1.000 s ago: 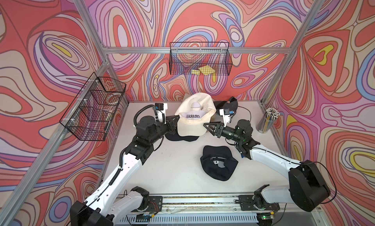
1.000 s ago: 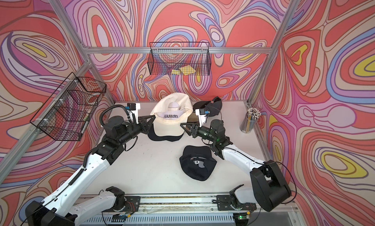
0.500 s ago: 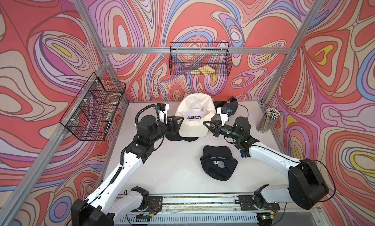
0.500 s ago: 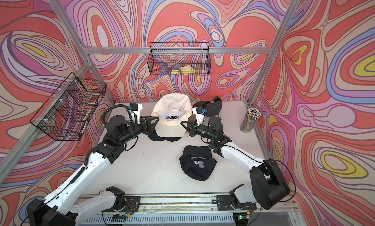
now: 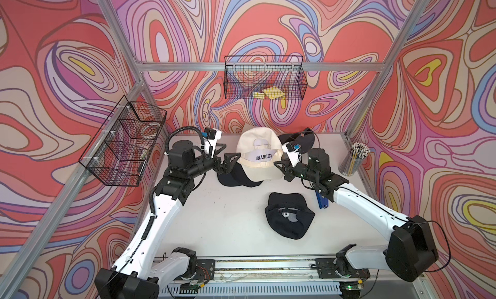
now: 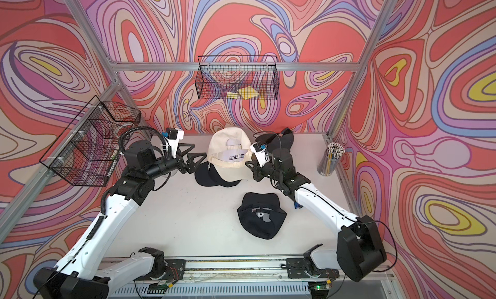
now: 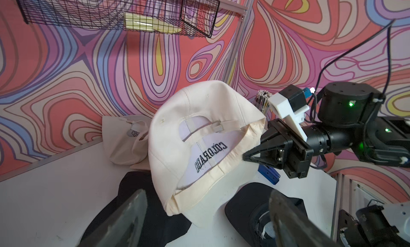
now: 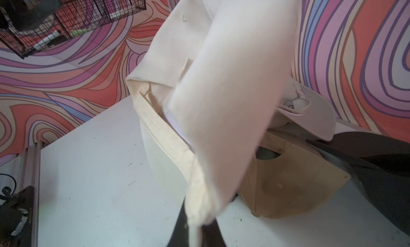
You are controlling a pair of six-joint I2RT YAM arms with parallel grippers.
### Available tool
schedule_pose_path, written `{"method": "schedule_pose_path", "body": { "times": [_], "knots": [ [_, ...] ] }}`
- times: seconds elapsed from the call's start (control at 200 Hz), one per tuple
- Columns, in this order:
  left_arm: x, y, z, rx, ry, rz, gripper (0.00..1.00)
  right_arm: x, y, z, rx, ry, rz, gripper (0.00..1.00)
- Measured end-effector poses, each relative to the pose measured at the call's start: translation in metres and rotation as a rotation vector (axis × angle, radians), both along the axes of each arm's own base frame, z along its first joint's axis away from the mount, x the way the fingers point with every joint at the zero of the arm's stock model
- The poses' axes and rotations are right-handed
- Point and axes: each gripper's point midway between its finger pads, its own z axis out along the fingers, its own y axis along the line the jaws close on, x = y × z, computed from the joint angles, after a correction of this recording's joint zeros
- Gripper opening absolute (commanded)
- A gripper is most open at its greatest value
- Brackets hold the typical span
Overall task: Open the adjustable buckle of the baseball cap
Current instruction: Pick up the baseball cap.
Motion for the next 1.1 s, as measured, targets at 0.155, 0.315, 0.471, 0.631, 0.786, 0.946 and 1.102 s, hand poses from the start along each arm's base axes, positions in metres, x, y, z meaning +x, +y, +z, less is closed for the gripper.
{"method": "schedule_pose_path", "body": {
  "times": [0.155, 0.315, 0.471, 0.631, 0.786, 0.946, 1.102],
  "knots": [
    [0.003, -0.001, -0.012, 0.05, -0.019, -0.017, 0.81, -0.008, -0.002, -0.012, -0.099, -0.009, 0.053, 0.0],
    [0.0, -0.002, -0.027, 0.078, -0.025, -0.035, 0.81, -0.017, -0.004, -0.018, -0.166, -0.022, 0.105, 0.0],
    [-0.006, -0.013, -0.039, 0.131, -0.066, -0.087, 0.8, -0.027, -0.005, -0.015, -0.22, -0.037, 0.161, 0.0],
    [-0.018, -0.03, -0.047, 0.204, -0.16, -0.168, 0.81, -0.035, -0.005, -0.006, -0.256, -0.071, 0.22, 0.0],
    [-0.029, -0.046, -0.061, 0.307, -0.25, -0.226, 0.81, -0.042, -0.005, -0.007, -0.291, -0.091, 0.272, 0.0],
    [-0.028, -0.051, -0.066, 0.364, -0.316, -0.221, 0.82, -0.044, -0.007, -0.009, -0.34, -0.111, 0.298, 0.0],
    [-0.025, -0.046, -0.064, 0.393, -0.392, -0.183, 0.82, -0.043, -0.01, -0.017, -0.382, -0.111, 0.308, 0.0]
  ]
}}
